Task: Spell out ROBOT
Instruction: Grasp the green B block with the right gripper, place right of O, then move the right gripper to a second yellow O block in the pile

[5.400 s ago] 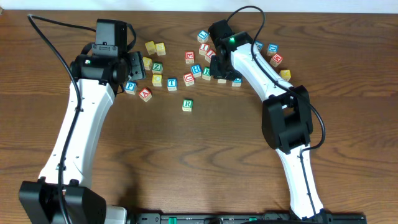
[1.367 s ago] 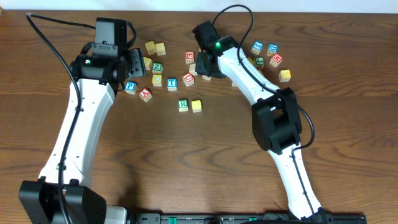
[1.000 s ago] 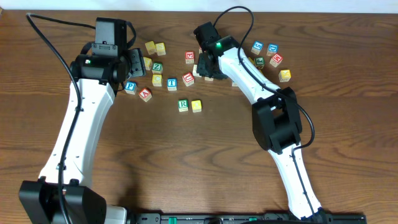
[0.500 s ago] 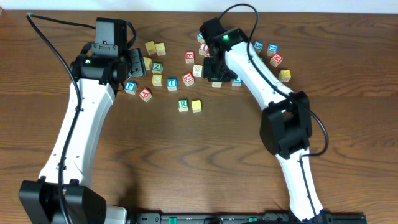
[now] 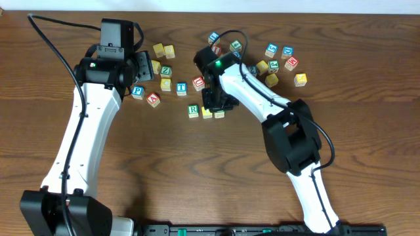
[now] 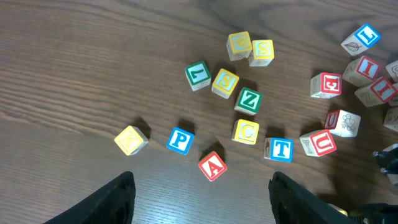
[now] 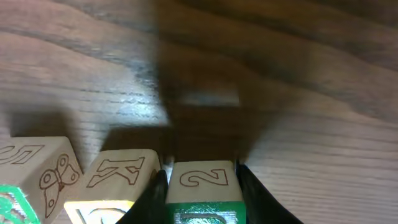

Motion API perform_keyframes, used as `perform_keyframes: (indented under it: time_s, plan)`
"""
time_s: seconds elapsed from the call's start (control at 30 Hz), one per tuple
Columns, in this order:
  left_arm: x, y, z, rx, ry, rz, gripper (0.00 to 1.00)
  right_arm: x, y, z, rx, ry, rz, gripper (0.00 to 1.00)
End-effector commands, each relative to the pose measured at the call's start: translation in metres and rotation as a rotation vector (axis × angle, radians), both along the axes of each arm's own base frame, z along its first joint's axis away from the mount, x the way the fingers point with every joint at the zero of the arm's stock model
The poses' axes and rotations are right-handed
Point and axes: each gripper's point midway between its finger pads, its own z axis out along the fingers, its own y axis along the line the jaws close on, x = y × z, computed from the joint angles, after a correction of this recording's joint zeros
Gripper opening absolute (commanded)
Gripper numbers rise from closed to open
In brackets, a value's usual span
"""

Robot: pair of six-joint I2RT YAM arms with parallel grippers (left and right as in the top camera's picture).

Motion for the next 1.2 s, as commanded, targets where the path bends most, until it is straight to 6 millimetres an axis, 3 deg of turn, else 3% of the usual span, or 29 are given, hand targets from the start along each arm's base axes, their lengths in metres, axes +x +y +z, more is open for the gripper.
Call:
perform_keyframes:
  time_s: [0.0, 0.1, 0.3, 0.4, 0.53, 0.57, 0.7, 0.83, 0.9, 1.03, 1.17]
  plan:
    - [0.002, 0.004, 0.002, 0.018, -0.002, 0.003, 0.69, 0.001, -0.002, 0.001, 0.0, -0.008, 0.002, 0.26]
    - [0.002, 0.004, 0.002, 0.018, -0.002, 0.003, 0.68, 0.002, -0.002, 0.001, 0.002, -0.011, 0.002, 0.39]
    - [0.002, 0.004, 0.001, 0.018, -0.002, 0.002, 0.69, 0.007, 0.001, 0.008, 0.013, -0.028, 0.002, 0.39]
    - [0.002, 0.004, 0.002, 0.018, -0.002, 0.003, 0.69, 0.023, 0.003, 0.036, 0.045, -0.08, 0.008, 0.41]
    - [0.002, 0.004, 0.001, 0.018, 0.0, 0.003, 0.68, 0.048, -0.015, 0.088, 0.085, -0.154, -0.033, 0.42]
    - [0.001, 0.004, 0.001, 0.018, 0.003, 0.002, 0.69, 0.056, -0.027, 0.106, 0.097, -0.181, -0.055, 0.42]
    - [0.0, 0.004, 0.0, 0.014, 0.006, 0.009, 0.69, 0.074, -0.076, 0.133, 0.094, -0.226, -0.082, 0.47]
    - [0.001, 0.004, 0.0, 0.012, 0.005, 0.012, 0.68, 0.082, -0.115, 0.125, 0.054, -0.209, 0.039, 0.52]
    - [0.001, 0.004, 0.0, 0.012, 0.005, 0.012, 0.69, 0.084, -0.13, 0.111, 0.035, -0.184, 0.074, 0.51]
    - [0.001, 0.004, 0.001, 0.012, 0.003, 0.012, 0.68, 0.086, -0.151, 0.084, 0.013, -0.126, 0.05, 0.48]
    - [0.001, 0.004, 0.001, 0.012, 0.002, 0.012, 0.69, 0.09, -0.165, 0.07, -0.03, -0.129, 0.053, 0.47]
